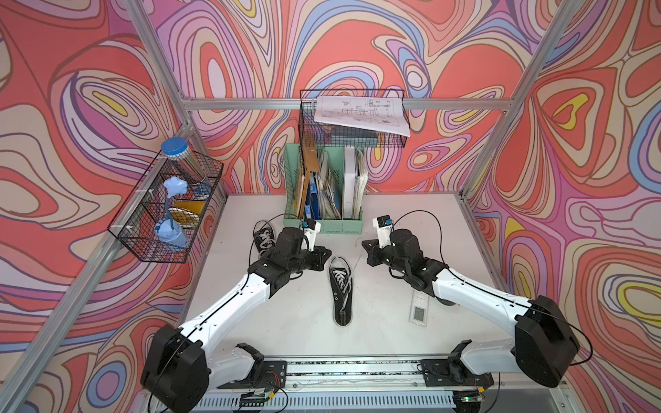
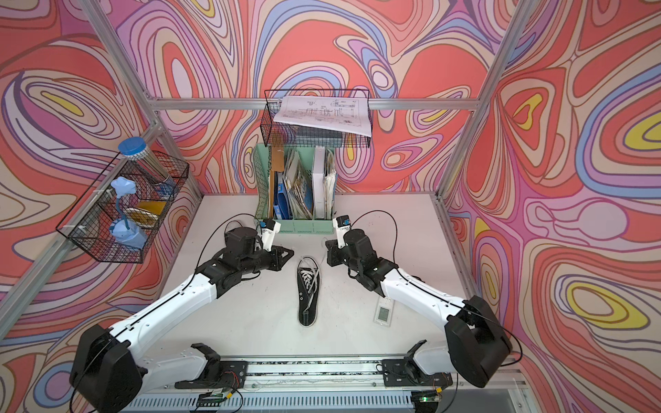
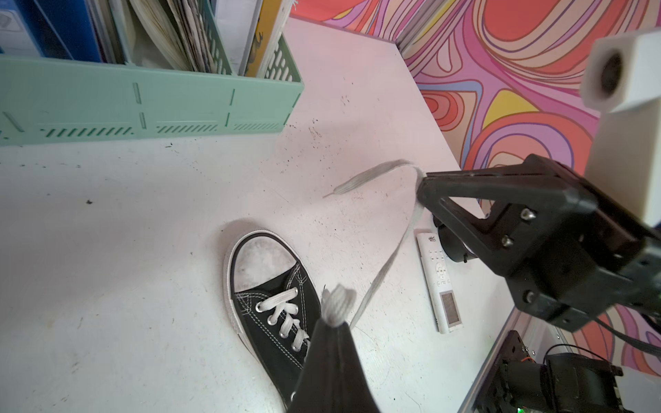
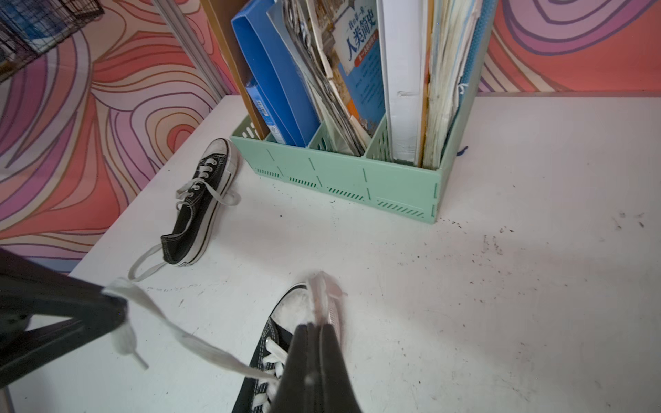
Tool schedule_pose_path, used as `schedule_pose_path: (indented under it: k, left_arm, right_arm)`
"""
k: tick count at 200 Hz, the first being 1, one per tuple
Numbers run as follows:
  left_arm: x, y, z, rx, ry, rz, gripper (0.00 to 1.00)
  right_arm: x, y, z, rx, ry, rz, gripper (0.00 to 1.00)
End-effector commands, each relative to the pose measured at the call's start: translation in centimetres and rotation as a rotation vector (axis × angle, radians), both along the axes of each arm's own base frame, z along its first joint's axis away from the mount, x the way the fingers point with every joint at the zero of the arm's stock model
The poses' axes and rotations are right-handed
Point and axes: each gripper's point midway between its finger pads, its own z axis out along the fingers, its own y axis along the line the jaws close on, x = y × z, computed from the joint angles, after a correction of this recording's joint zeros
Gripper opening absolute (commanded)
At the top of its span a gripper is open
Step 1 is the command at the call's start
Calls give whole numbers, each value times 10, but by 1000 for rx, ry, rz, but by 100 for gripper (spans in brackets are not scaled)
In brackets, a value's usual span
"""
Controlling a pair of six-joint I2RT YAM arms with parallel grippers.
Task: Tie the shoes
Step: Cross the shoelace with the shoelace.
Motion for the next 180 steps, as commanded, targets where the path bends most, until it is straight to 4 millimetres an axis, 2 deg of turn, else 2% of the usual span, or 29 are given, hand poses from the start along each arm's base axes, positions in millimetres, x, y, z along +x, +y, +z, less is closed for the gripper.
schedule_pose_path:
  k: [1,30,47,97,133,144,154,180]
  left_arm:
    - [-1,-17,7,-22,10,-75,0]
    - [5,-23,3,21,14,-110,0]
    - [13,-17,-11,98,30,-80,0]
    - [24,30,-93,431,162,58,3]
    - [17,43,-138,536,250,59,12]
    - [15,48,-147,562,264,68,18]
    - [13,51,-153,579,275,68,26]
    - [9,64,-158,623,269,95,36]
  right_arm:
    - [-10,9,22,81,-64,73,0]
    - [-16,8,22,114,-64,77,0]
    - [-16,7,19,111,-53,75,0]
    - [-17,12,16,107,-40,78,0]
    - [-11,26,14,117,-17,83,0]
    - [-9,34,14,122,-10,90,0]
    - [-7,40,12,126,1,90,0]
    - [0,58,8,139,34,93,0]
